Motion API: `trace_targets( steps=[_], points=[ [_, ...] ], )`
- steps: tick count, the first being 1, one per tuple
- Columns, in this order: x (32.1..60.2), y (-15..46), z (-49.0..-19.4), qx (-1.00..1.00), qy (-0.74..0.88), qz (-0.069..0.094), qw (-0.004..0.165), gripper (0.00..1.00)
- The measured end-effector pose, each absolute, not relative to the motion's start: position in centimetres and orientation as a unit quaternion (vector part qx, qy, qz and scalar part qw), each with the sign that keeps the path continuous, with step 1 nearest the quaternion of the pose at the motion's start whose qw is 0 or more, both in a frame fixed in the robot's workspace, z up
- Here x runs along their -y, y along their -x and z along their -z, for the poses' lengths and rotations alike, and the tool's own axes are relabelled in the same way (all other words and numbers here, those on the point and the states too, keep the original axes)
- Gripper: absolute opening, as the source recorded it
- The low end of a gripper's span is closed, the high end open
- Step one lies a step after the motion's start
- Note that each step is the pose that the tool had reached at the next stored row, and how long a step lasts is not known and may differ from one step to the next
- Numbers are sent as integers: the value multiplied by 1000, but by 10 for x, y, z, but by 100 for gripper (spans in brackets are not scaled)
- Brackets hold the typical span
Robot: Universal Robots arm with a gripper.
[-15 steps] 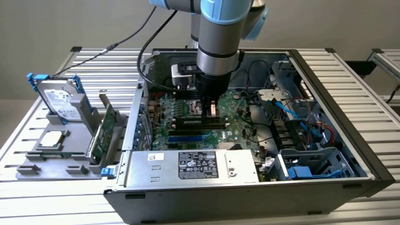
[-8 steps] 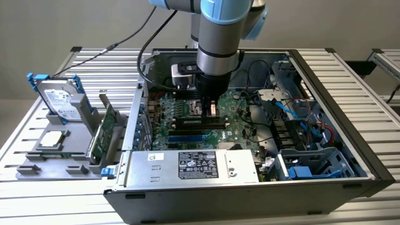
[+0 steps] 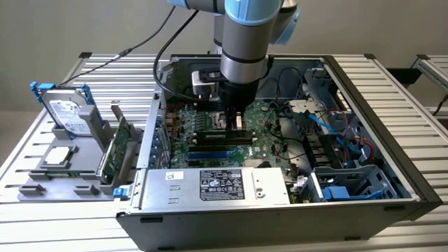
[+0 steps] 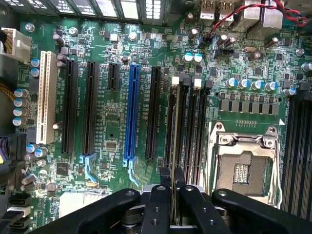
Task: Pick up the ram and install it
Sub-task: 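Insert the ram into the slot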
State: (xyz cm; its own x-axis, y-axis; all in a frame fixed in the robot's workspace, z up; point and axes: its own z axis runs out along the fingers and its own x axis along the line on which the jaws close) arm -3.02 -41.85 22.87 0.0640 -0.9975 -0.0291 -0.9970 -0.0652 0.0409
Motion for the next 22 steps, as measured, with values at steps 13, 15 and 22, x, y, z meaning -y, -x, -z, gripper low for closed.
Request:
trace_targets(
  steps=[13, 15, 22],
  points=[
    [419, 32, -227, 694, -720, 17, 4, 14],
    [419, 32, -227, 695, -719, 17, 4, 14],
    [418, 32, -227, 695, -718, 17, 4, 14]
  ],
)
